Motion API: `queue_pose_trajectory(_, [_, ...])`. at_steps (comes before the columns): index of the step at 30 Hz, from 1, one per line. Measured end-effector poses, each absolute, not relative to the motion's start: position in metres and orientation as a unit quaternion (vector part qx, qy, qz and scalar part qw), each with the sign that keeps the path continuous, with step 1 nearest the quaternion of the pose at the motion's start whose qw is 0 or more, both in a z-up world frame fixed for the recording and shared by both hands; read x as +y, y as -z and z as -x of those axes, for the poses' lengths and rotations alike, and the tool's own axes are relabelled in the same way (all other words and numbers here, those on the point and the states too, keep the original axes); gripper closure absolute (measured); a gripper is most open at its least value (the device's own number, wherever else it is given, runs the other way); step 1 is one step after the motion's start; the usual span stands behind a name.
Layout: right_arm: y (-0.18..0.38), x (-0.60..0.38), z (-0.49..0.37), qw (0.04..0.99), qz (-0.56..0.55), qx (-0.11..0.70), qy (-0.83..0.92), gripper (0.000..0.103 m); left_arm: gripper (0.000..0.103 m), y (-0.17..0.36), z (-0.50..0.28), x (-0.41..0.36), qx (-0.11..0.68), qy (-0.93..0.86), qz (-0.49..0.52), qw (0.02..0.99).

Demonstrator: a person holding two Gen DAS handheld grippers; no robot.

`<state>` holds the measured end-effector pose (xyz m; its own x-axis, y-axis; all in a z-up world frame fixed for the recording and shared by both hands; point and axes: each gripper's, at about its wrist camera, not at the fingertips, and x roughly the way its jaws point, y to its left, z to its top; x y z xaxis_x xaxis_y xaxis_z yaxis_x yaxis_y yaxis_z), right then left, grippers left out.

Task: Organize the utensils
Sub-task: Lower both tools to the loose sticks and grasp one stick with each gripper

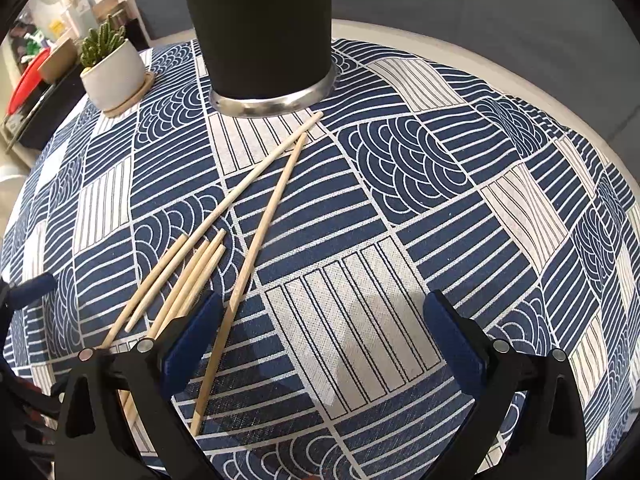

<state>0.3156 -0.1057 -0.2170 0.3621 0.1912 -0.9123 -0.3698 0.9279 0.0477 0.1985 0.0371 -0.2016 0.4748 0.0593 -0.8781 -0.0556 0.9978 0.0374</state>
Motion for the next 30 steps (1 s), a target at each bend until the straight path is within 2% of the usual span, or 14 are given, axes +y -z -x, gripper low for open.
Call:
queue_pose_trajectory(7, [0.215, -0.106, -0.324, 0.812, 0.089, 0.551, -0.17, 0.009, 0.004, 0.203, -0.207, 0.038, 0.511, -0.038, 0.001, 0.859])
queue_pose_trajectory(10, [0.212, -0.11, -0.325, 0.812, 0.089, 0.552, -0.169, 0.019, 0.005, 0.203, -0.212, 0.039, 0.524, -0.027, -0.004, 0.851])
queue_pose_trajectory(12, [0.208, -0.115, -0.326, 0.812, 0.089, 0.552, -0.169, 0.037, 0.009, 0.201, -0.213, 0.041, 0.533, -0.022, -0.007, 0.846])
queue_pose_trajectory(13, [0.206, -0.119, -0.327, 0.813, 0.087, 0.552, -0.167, 0.042, 0.011, 0.2, -0.213, 0.042, 0.537, -0.02, -0.007, 0.844])
queue_pose_trajectory(17, [0.202, -0.131, -0.333, 0.814, 0.083, 0.553, -0.158, 0.095, 0.032, 0.194, -0.206, 0.051, 0.535, -0.018, -0.007, 0.845])
queue_pose_trajectory(18, [0.203, -0.134, -0.333, 0.813, 0.083, 0.554, -0.161, 0.098, 0.037, 0.193, -0.203, 0.056, 0.534, -0.02, -0.002, 0.845])
queue_pose_trajectory(22, [0.204, -0.145, -0.338, 0.806, 0.06, 0.56, -0.182, 0.098, 0.057, 0.188, -0.197, 0.067, 0.536, -0.025, 0.005, 0.844])
queue_pose_trajectory(24, [0.204, -0.151, -0.336, 0.807, 0.052, 0.56, -0.181, 0.098, 0.07, 0.187, -0.197, 0.074, 0.54, -0.03, 0.011, 0.841])
queue_pose_trajectory(30, [0.18, -0.164, -0.319, 0.827, 0.045, 0.529, -0.186, 0.098, 0.097, 0.186, -0.195, 0.089, 0.545, -0.042, 0.029, 0.837])
